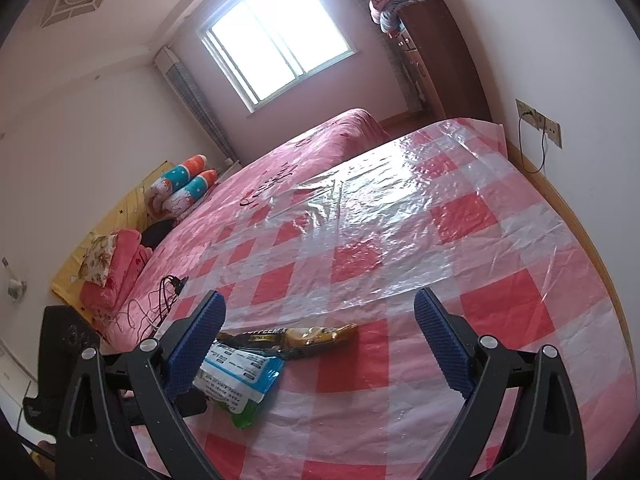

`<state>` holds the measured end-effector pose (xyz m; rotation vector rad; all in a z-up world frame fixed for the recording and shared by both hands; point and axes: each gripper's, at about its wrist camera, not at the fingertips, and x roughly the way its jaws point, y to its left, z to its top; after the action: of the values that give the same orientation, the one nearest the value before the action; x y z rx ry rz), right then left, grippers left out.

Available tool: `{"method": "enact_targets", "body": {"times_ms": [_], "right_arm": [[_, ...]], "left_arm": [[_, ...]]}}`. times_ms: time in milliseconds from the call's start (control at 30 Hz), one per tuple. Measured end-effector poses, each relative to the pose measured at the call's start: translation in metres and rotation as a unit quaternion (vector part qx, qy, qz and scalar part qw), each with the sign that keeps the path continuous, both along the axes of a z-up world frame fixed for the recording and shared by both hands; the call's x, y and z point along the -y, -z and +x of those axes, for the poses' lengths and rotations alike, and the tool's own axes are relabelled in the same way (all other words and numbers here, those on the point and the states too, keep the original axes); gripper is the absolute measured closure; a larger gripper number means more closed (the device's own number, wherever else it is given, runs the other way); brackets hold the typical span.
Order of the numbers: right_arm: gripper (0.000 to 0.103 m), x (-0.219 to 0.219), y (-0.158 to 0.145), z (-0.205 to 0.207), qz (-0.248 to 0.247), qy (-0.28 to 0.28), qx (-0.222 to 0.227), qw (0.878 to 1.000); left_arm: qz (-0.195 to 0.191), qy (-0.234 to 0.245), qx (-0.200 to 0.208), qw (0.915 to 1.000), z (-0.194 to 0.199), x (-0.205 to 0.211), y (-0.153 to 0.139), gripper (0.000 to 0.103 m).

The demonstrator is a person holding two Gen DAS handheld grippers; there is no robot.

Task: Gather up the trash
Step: 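Grasp the green snack bag with the left gripper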

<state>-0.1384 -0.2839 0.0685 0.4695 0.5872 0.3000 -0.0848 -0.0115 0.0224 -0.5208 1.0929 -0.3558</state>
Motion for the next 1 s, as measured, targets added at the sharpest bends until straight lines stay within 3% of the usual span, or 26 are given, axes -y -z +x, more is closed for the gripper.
{"method": "enact_targets", "body": {"times_ms": [300, 433, 600, 733, 800, 1000], "right_arm": [[0.009, 0.012, 0.005, 0.003, 0.009, 0.009, -0.01, 1.0], [0.009, 0.013, 0.008, 0.006, 0.008, 0.006, -0.018, 1.0], [0.009, 0.009, 0.016, 0.013, 0.008, -0.006, -0.043, 0.999], [0.009, 0.003, 0.021, 0.017, 0.0, -0.017, -0.054, 0.998], [0.009, -0.002, 0.022, 0.019, -0.005, -0.024, -0.06, 0.998], [0.009, -0.018, 0.023, 0.023, -0.026, -0.045, -0.069, 0.996]], "left_arm": [[0.039, -0.02, 0.019, 0.9988, 0.038, 0.01, 0.002, 0.02], [0.096, -0.011, 0.035, 0.9947, 0.045, 0.021, 0.0, 0.02], [0.189, 0.016, 0.061, 0.98, 0.043, 0.044, 0.003, 0.02], [0.219, 0.018, 0.072, 0.9729, 0.043, 0.05, 0.005, 0.021], [0.245, 0.01, 0.076, 0.9665, 0.042, 0.051, 0.005, 0.032], [0.259, 0.008, 0.084, 0.9622, 0.041, 0.045, 0.004, 0.042]]}}
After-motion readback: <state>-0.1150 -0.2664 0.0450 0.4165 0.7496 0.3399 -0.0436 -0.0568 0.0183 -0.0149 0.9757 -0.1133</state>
